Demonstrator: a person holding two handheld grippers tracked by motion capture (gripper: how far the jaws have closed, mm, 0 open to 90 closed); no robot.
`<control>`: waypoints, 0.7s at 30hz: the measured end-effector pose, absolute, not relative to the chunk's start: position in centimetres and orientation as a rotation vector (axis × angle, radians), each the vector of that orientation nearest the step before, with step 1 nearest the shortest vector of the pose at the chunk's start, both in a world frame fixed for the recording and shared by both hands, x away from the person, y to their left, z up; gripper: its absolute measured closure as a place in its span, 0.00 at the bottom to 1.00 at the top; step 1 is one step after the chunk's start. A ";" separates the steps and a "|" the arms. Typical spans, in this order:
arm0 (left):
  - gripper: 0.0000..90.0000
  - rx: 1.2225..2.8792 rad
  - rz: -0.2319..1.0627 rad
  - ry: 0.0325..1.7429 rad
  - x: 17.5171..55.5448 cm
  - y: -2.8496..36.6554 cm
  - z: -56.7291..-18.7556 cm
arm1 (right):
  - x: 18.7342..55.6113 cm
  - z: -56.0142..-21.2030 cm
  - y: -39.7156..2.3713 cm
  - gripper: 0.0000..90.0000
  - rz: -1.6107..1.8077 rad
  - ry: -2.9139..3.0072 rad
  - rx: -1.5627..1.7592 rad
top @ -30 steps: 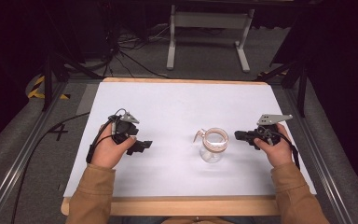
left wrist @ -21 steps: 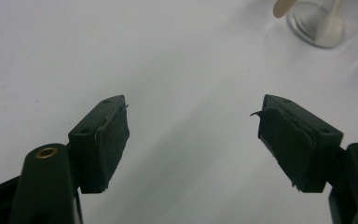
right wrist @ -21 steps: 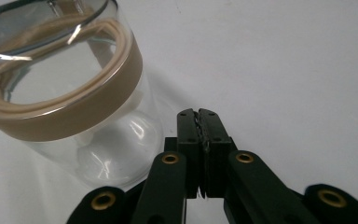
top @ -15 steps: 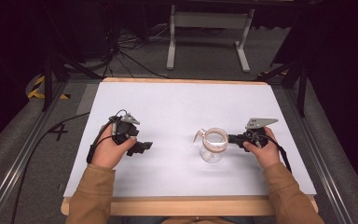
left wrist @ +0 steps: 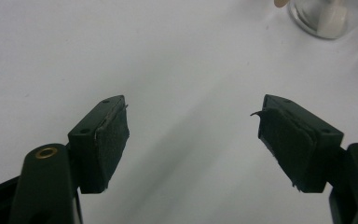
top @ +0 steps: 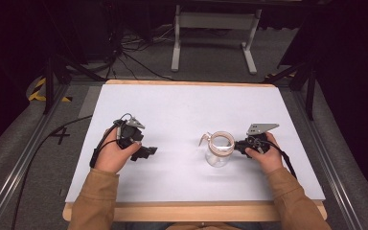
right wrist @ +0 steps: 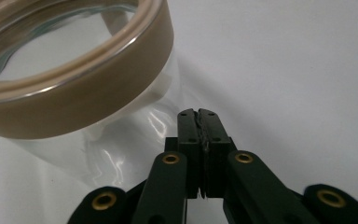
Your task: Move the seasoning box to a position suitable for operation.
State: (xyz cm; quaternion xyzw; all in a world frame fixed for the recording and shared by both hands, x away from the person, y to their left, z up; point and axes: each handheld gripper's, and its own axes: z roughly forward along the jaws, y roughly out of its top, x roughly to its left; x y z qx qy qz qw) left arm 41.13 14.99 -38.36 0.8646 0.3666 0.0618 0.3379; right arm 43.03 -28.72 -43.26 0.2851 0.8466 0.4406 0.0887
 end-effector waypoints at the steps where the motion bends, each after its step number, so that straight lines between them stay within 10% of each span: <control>1: 0.27 2.253 0.161 0.955 41.1 15.0 -38.4 | 43.0 -43.3 -28.7 0.99 1.311 2.519 0.848; 21: 0.27 2.260 0.147 0.942 41.6 14.5 -38.5 | 42.4 -43.2 -28.7 1.00 1.277 2.553 0.842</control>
